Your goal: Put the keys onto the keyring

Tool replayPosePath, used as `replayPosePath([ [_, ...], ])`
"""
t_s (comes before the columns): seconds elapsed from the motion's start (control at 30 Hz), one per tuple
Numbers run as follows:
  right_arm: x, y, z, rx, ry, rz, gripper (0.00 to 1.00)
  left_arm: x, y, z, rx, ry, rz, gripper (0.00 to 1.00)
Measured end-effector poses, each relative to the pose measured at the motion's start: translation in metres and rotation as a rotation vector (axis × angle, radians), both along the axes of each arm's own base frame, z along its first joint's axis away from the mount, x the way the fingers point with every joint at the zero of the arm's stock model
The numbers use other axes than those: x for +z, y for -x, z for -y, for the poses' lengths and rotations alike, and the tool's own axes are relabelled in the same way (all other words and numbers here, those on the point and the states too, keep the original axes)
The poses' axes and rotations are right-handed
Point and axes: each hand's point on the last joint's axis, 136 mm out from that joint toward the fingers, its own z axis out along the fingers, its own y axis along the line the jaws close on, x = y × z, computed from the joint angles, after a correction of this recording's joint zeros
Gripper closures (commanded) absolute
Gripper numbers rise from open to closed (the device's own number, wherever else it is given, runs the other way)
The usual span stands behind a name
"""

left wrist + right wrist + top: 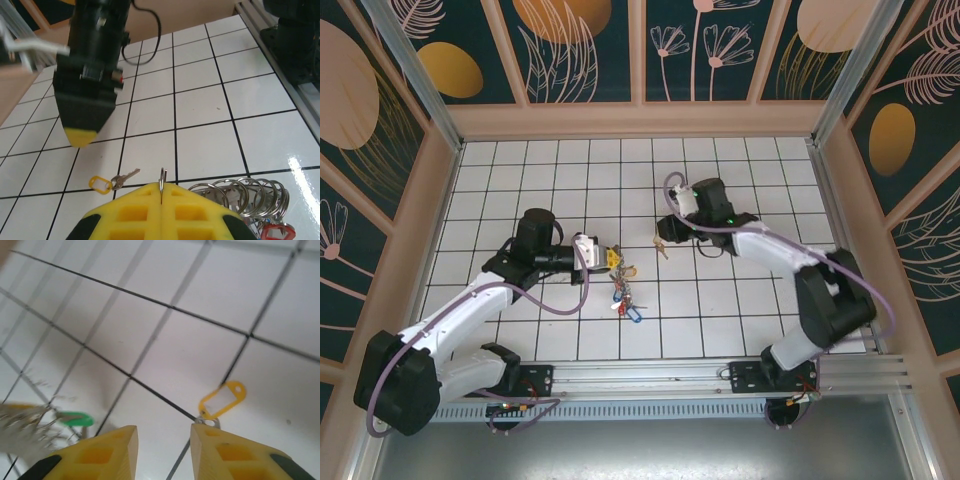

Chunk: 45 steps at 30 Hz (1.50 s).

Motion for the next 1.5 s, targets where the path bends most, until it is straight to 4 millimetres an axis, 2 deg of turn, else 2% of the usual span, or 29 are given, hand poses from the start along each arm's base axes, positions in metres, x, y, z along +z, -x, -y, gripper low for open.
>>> replayPosePath([
  [0.13, 0.047, 0.048, -0.007, 0.21, -0.084, 0.322, 0.63, 0.006, 0.007, 0.001, -0.032, 0.022, 0.003, 1.0],
  [0.27, 0.06, 0.091, -0.024, 0.394, -0.092, 0.534, 0.63, 0.008, 0.012, 0.002, -0.064, 0.038, -0.003, 1.0],
  [0.4, 0.065, 0.111, -0.041, 0.517, -0.071, 0.649, 0.62, 0.01, 0.015, 0.003, -0.082, 0.047, -0.005, 1.0],
  [0.67, 0.066, 0.127, -0.062, 0.669, -0.041, 0.761, 0.63, 0.011, 0.017, 0.003, -0.093, 0.053, -0.008, 1.0],
  [1.03, 0.057, 0.135, -0.077, 0.773, -0.04, 0.742, 0.63, 0.011, 0.017, 0.003, -0.093, 0.054, -0.008, 1.0],
  [1.3, 0.055, 0.142, -0.082, 0.803, -0.049, 0.742, 0.73, 0.011, 0.017, 0.003, -0.092, 0.055, -0.015, 1.0],
  [1.5, 0.054, 0.143, -0.085, 0.81, -0.053, 0.747, 0.74, 0.01, 0.017, 0.004, -0.088, 0.055, -0.027, 1.0],
])
